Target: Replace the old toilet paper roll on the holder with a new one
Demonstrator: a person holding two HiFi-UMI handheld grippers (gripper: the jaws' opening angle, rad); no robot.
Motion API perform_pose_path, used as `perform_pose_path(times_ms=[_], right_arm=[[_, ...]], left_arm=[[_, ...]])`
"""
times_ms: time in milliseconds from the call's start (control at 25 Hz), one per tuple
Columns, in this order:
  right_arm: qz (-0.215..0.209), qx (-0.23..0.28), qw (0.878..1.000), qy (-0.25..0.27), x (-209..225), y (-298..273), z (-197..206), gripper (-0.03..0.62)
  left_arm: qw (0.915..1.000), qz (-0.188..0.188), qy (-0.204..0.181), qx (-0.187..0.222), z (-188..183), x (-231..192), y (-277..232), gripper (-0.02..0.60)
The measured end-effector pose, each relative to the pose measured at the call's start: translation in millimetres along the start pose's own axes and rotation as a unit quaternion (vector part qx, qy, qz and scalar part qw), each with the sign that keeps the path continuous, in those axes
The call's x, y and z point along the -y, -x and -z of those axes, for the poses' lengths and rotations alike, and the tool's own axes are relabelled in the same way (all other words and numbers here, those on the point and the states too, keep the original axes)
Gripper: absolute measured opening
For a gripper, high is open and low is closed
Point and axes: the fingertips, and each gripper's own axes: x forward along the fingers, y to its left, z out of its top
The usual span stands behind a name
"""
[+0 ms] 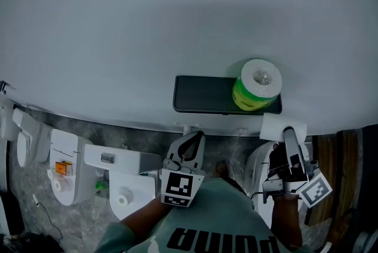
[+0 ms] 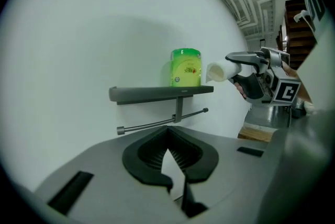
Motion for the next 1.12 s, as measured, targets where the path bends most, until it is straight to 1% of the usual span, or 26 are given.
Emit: perform_pose_path(times_ms=[200,320,560,680,800,960,1040,1120], right_arm=[[-0.044,-0.036,0.998,0.037,-46,-32,19,0.209],[-0.061,-0.059,0.993,0.076,-70,-54,32,0.209],[-0.069,-0.110,0.979,0.159,-103,-100,58,0.209],[-0.061,-0.125,0.971,0.193,-110,-120,68,0.209],[-0.049,-0.145,0.960,0.235,-112,-137,78,0.209],[-0.031,-0.181,0.937,0.299,-109,-157,93,0.209],[-0.025,-0.200,0.926,0.319,-105,-165,102,0.209],[-0.021,-0.216,0.919,0.330,-102,-172,110,0.209]], left_arm=[[0.9990,-0.044,0.013,0.005,5,-33,28,0.005],[0.9978,-0.062,0.019,0.010,6,-48,43,0.005],[0.9952,-0.089,0.033,0.022,4,-70,68,0.005],[0.9927,-0.110,0.044,0.024,8,-82,77,0.005],[0.9896,-0.131,0.054,0.025,13,-93,84,0.005],[0.9864,-0.148,0.065,0.029,15,-102,90,0.005],[0.9849,-0.156,0.068,0.030,16,-107,92,0.005],[0.9835,-0.163,0.071,0.031,18,-111,92,0.005]])
